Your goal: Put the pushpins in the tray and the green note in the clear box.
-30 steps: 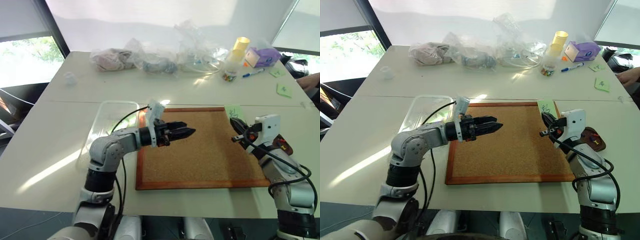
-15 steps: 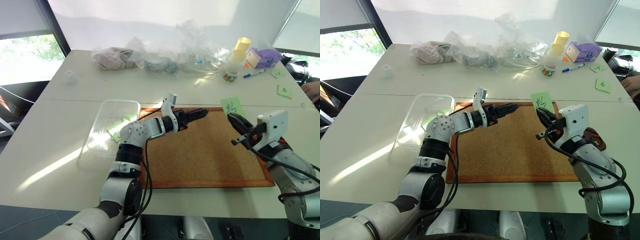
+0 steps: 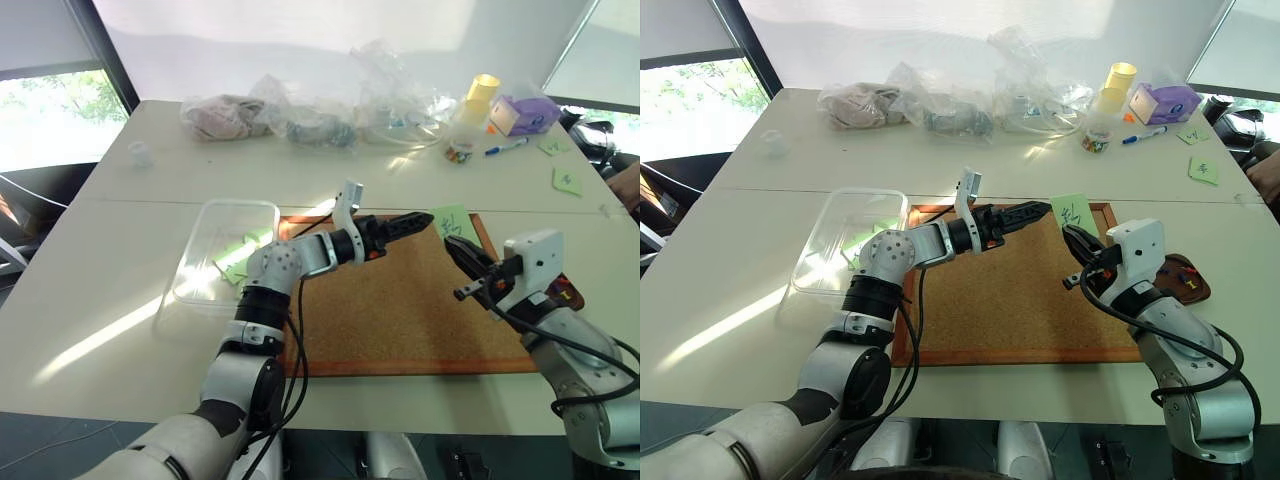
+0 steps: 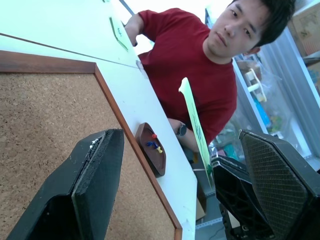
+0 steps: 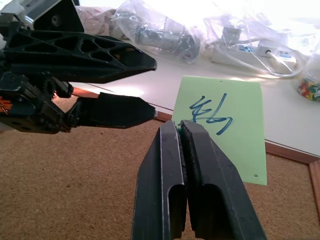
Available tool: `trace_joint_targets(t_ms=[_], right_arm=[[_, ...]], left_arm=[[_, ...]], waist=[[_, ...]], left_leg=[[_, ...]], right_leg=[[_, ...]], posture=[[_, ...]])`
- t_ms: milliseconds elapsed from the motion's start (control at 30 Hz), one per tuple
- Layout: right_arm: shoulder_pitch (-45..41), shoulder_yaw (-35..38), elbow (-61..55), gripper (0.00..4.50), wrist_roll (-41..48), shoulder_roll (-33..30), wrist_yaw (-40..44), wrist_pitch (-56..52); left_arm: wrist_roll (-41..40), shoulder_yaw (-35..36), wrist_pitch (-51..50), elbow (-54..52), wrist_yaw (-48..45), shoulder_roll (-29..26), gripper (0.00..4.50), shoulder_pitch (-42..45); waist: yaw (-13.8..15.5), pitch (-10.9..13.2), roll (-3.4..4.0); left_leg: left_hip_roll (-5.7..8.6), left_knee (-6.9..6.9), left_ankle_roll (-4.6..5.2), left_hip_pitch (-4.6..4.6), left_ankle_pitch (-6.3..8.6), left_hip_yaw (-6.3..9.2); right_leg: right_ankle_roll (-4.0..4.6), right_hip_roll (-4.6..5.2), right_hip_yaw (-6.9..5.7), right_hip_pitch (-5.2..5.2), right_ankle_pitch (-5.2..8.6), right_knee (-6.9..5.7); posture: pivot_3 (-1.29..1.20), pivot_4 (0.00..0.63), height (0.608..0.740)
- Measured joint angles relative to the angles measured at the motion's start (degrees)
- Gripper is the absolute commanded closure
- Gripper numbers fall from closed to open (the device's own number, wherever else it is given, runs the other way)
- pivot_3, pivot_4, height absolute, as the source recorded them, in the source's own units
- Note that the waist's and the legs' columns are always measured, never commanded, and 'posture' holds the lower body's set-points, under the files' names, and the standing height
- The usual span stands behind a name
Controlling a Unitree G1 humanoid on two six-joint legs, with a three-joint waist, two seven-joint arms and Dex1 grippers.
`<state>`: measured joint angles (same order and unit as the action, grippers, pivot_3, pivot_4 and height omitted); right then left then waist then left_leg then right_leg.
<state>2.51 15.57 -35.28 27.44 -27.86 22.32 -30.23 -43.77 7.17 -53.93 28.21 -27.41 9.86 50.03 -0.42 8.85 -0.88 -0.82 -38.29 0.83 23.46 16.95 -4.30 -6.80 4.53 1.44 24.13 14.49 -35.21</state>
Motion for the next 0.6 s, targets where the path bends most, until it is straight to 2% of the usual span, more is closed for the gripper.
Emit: trace_joint_targets(t_ms=[133, 267, 333, 400, 433, 467, 600], right_arm=[[0.21, -1.79, -1.46, 4.50, 0.87, 0.58, -0.39, -0.66], [0.58, -2.66, -3.25, 4.50, 1.09, 0.86, -1.00, -1.13], [1.13, -2.94, -3.62, 4.50, 1.17, 1.00, -1.28, -1.46], [1.51, -3.44, -3.89, 4.50, 1.24, 1.31, -1.61, -1.66], [1.53, -3.48, -4.01, 4.50, 1.40, 1.54, -1.68, -1.71], [1.53, -3.52, -4.13, 4.50, 1.48, 1.57, -1.71, -1.73], [1.54, -3.59, -4.78, 4.50, 1.57, 1.58, -1.87, -1.80]], left_arm=[[0.20, -0.55, 2.82, 3.90, -0.43, 0.30, 0.44, 2.33], [0.69, -1.00, 5.92, 6.52, -0.96, 0.59, 1.61, 3.88], [0.87, -1.24, 6.54, 7.76, -1.12, 0.59, 2.67, 3.88], [0.93, -1.56, 7.04, 7.96, -1.29, 0.59, 3.40, 3.88], [0.97, -1.86, 7.13, 7.96, -1.39, 0.59, 3.97, 3.88], [1.08, -1.98, 7.14, 7.96, -1.48, 0.59, 4.36, 3.88], [1.84, -3.25, 7.27, 7.66, -2.03, 0.59, 4.47, 3.86]], waist=[[0.07, 0.00, 0.00], [0.02, 0.00, 0.00], [-0.01, 0.00, 0.00], [-0.03, 0.00, 0.00], [-0.02, 0.00, 0.00], [-0.02, 0.00, 0.00], [0.01, 0.00, 0.00]], left_leg=[[0.01, -0.01, 0.00, 0.00, 0.00, 0.00], [0.02, -0.01, 0.00, 0.00, 0.00, 0.00], [0.01, -0.01, 0.00, 0.00, 0.00, 0.01], [0.01, -0.01, 0.00, 0.00, 0.00, 0.01], [0.01, -0.01, 0.00, 0.00, 0.00, 0.01], [0.01, -0.01, 0.00, 0.00, 0.00, 0.01], [0.02, -0.02, 0.00, 0.00, 0.00, 0.01]], right_leg=[[0.00, 0.00, 0.00, 0.00, 0.00, 0.00], [0.00, 0.00, 0.00, -0.01, 0.00, 0.00], [0.00, 0.00, 0.00, -0.01, 0.00, -0.01], [-0.01, 0.00, 0.00, -0.01, 0.00, -0.02], [-0.01, 0.00, 0.00, -0.01, 0.00, -0.02], [-0.01, 0.00, 0.00, -0.01, 0.00, -0.02], [-0.01, 0.00, 0.00, -0.01, -0.01, -0.02]], posture=[[0.00, 0.150, 0.740], [0.00, 0.150, 0.740], [0.00, 0.150, 0.740], [0.00, 0.150, 0.740], [0.00, 0.150, 0.740], [0.00, 0.150, 0.740], [0.00, 0.150, 0.740]])
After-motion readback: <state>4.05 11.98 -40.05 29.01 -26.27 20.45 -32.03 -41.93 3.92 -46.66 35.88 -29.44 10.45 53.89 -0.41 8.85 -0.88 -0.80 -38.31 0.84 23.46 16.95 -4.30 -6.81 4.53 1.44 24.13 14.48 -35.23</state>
